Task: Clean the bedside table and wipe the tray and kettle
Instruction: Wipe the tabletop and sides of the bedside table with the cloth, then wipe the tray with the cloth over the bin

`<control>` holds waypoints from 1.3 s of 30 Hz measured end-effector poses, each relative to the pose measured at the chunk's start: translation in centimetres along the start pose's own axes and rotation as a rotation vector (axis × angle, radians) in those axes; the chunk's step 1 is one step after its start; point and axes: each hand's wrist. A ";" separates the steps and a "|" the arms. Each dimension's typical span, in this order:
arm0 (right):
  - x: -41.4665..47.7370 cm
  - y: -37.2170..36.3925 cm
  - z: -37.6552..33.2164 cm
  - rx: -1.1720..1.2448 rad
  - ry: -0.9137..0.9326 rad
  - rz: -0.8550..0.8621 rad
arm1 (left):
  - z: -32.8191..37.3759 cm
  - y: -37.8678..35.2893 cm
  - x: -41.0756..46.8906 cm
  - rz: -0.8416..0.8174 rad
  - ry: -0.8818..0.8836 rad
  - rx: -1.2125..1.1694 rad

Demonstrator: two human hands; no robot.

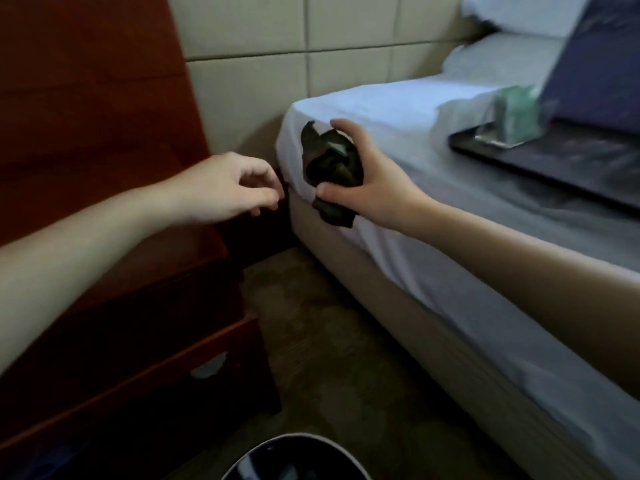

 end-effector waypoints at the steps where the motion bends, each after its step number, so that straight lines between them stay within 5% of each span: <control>1: -0.6 1.8 0.3 -0.017 -0.042 0.040 | 1.4 -0.7 1.4 0.000 -0.036 0.000; 9: -6.2 16.3 -0.9 -0.245 -0.236 0.360 | 12.5 -2.9 9.4 -0.007 -0.242 -0.096; 17: -11.0 25.9 0.7 -0.105 -0.380 0.660 | 21.8 -8.4 16.3 0.116 -0.322 0.032; 26: -11.6 27.9 4.0 -0.030 -0.408 0.530 | 22.3 -12.4 23.6 0.153 0.052 -0.140; 34: -11.6 31.2 5.6 -0.125 -0.507 0.443 | 22.9 -12.0 24.7 0.139 -0.088 -0.162; 39: -12.7 32.3 5.9 0.040 -0.637 0.426 | 23.8 -11.4 26.3 0.181 -0.156 -0.213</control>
Point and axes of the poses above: each hand's wrist, its own x-axis towards the middle knuckle, its own y-axis out of the back of the hand, z = x × y, and after that the axes turned 6 degrees about x, right-handed
